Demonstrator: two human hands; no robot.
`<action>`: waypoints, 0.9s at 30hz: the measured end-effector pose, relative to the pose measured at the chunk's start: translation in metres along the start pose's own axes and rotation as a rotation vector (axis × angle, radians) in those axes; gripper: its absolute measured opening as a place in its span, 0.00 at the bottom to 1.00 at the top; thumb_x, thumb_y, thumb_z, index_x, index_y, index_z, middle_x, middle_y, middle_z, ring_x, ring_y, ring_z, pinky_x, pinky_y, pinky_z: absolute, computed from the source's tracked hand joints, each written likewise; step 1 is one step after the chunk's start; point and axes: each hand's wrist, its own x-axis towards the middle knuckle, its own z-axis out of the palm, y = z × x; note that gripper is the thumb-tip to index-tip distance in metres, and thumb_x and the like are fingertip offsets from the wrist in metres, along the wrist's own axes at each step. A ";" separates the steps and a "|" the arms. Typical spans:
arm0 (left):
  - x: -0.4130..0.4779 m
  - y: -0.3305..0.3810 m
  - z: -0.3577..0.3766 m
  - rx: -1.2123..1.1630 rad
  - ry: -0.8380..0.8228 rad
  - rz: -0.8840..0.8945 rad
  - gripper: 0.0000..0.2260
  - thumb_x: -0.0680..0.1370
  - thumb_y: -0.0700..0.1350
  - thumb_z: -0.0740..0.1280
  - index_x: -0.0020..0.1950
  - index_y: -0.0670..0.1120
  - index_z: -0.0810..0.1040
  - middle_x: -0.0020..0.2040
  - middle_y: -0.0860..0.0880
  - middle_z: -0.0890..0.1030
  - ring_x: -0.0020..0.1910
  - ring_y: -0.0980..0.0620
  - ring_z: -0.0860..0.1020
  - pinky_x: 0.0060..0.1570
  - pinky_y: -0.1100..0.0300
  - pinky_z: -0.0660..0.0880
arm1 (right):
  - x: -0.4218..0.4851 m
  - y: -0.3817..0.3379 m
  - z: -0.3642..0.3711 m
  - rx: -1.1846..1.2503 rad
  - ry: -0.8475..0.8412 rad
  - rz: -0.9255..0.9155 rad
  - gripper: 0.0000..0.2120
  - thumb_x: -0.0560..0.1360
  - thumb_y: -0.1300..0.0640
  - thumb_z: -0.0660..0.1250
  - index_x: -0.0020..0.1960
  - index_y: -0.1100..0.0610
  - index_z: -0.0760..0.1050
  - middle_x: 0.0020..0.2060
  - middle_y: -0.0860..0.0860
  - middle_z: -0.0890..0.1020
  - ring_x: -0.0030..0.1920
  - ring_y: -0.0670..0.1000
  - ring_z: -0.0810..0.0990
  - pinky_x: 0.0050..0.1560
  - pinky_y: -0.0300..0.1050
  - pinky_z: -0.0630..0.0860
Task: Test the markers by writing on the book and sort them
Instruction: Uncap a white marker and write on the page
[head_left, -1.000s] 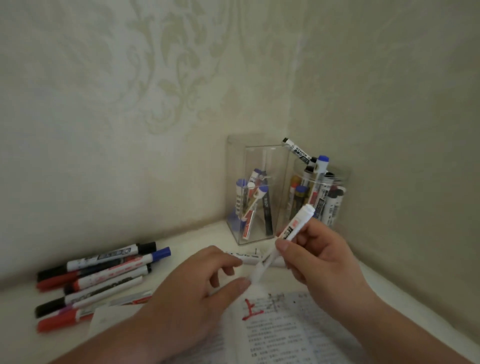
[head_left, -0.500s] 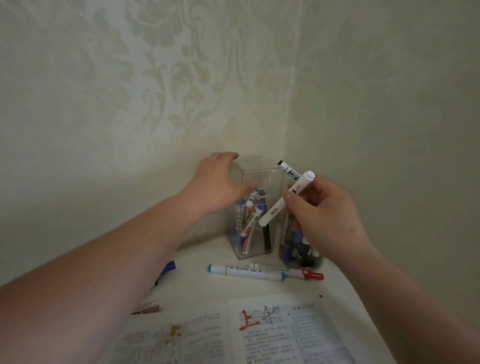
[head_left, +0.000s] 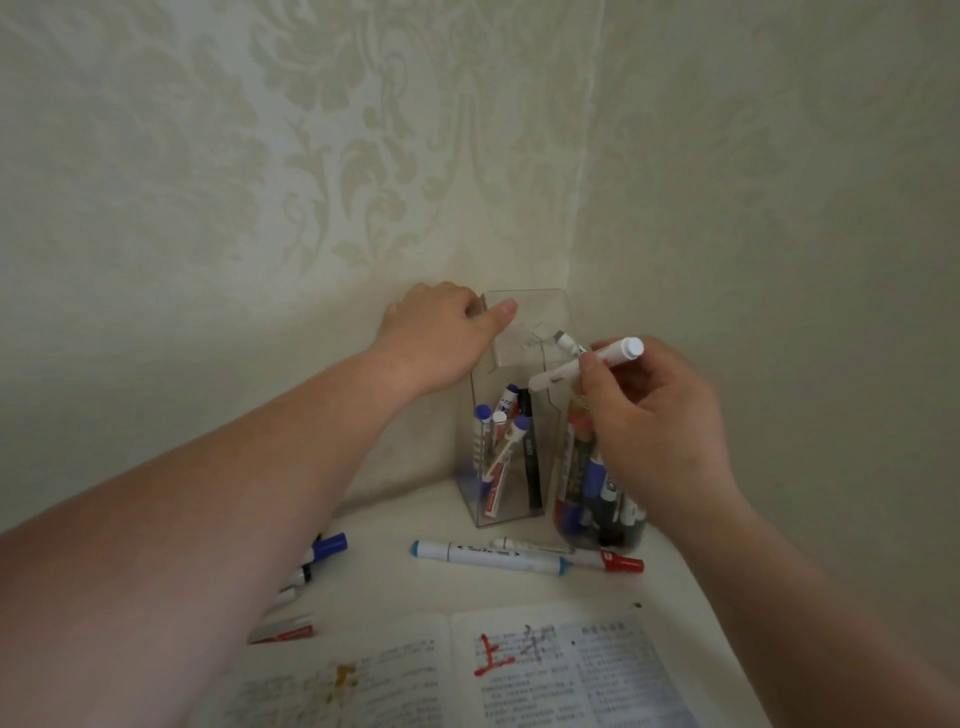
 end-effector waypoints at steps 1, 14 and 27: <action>0.001 0.000 0.000 -0.009 0.006 0.001 0.27 0.81 0.66 0.53 0.39 0.47 0.76 0.40 0.50 0.77 0.48 0.44 0.76 0.49 0.49 0.69 | 0.003 0.002 0.002 -0.030 -0.036 0.025 0.03 0.81 0.53 0.67 0.49 0.49 0.80 0.40 0.50 0.85 0.40 0.55 0.85 0.37 0.55 0.83; -0.007 -0.005 0.012 -0.020 0.051 0.051 0.24 0.79 0.67 0.53 0.38 0.51 0.74 0.44 0.50 0.76 0.51 0.44 0.75 0.54 0.45 0.72 | -0.006 0.032 0.011 -0.145 -0.114 -0.035 0.07 0.79 0.58 0.71 0.45 0.47 0.80 0.34 0.46 0.84 0.33 0.45 0.83 0.35 0.44 0.82; 0.011 0.009 0.003 -0.203 -0.015 -0.105 0.22 0.83 0.63 0.53 0.38 0.50 0.70 0.38 0.50 0.76 0.46 0.45 0.76 0.43 0.54 0.67 | -0.011 0.041 0.028 -0.730 -0.411 -0.493 0.33 0.80 0.55 0.62 0.80 0.37 0.53 0.33 0.46 0.78 0.33 0.48 0.76 0.35 0.51 0.78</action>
